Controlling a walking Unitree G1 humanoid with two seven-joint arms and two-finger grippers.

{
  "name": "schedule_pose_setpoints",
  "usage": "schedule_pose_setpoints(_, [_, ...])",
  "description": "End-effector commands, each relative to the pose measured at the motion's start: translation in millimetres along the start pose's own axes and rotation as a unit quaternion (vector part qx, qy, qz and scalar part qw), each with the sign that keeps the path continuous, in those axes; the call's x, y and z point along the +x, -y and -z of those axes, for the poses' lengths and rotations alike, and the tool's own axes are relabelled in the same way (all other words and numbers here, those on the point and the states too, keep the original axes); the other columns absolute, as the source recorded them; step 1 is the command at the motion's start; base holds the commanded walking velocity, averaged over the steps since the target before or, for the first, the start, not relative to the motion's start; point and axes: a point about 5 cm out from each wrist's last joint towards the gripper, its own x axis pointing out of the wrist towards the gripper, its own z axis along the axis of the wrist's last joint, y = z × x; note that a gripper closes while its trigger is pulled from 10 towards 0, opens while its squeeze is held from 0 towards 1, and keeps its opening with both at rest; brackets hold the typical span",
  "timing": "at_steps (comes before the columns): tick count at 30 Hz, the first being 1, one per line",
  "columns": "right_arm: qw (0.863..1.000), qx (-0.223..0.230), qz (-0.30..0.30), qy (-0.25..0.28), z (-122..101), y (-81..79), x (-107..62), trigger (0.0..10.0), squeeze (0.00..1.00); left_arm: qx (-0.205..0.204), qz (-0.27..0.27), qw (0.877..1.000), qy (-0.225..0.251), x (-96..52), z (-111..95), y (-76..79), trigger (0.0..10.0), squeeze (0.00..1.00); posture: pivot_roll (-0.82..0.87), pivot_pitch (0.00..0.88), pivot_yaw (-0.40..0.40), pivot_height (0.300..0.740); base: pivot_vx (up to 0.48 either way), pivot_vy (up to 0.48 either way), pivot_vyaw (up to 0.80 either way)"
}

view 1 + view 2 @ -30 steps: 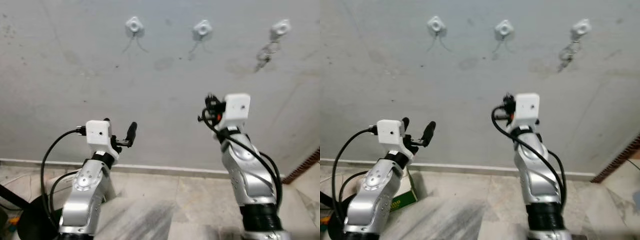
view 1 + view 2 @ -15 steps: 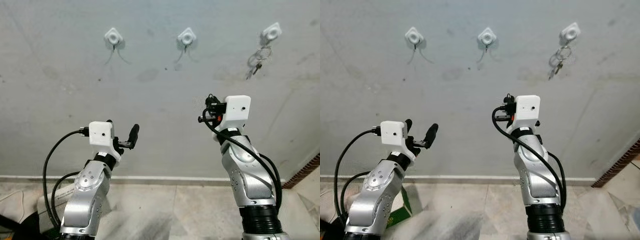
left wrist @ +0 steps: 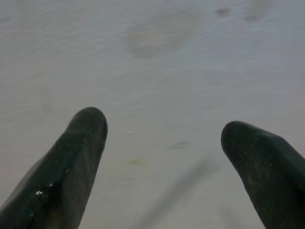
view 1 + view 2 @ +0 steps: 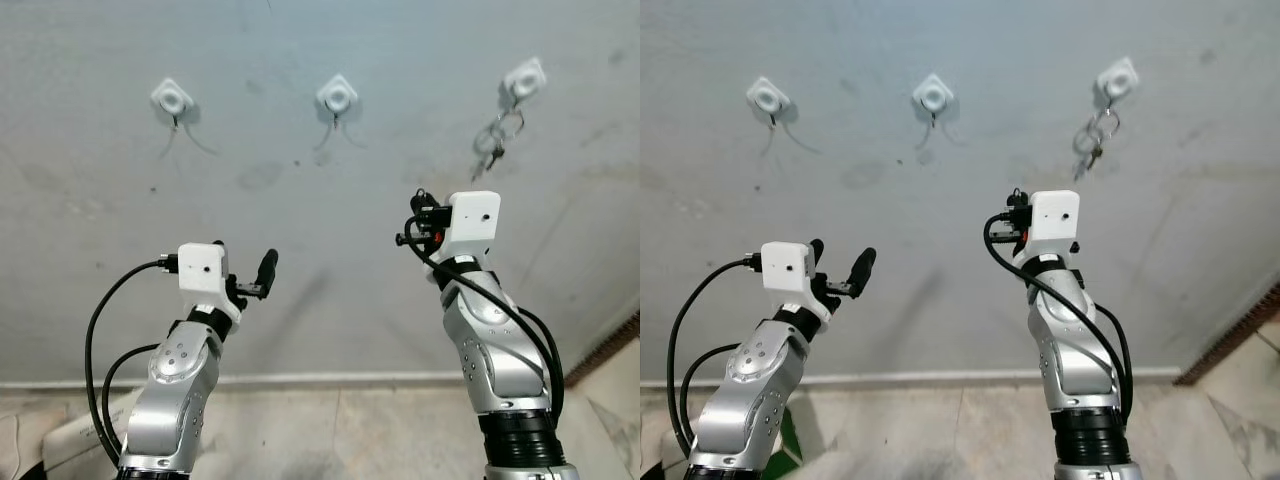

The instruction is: Hang keys on a hook

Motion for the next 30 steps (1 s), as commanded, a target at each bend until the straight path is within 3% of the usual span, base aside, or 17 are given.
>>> schedule_pose_setpoints(1, [1.0, -0.007, -0.01, 0.003, -2, -2.7, 1.2, 10.0, 0.0, 0.007, -0.003, 1.0, 0.006, -0.1, -4, -1.4, 10.0, 0.0, 0.04, 0.055, 0.066, 0.74, 0.274, 0.0, 0.0])
schedule_pose_setpoints(17, [0.996, -0.013, -0.085, 0.007, -5, -16.7, 1.3, 10.0, 0.0, 0.044, 0.016, 0.999, 0.014, -2.0, -6, 5.3, 10.0, 0.0, 0.04, 0.056, 0.068, 0.74, 0.017, 0.0, 0.0])
schedule_pose_setpoints(30, [0.983, 0.001, -0.173, 0.053, -33, -37.6, 7.0, 10.0, 0.0, 0.052, 0.011, 0.998, 0.015, -1.5, -7, 4.6, 10.0, 0.0, 0.04, 0.064, 0.077, 0.74, 0.0, 0.0, 0.0])
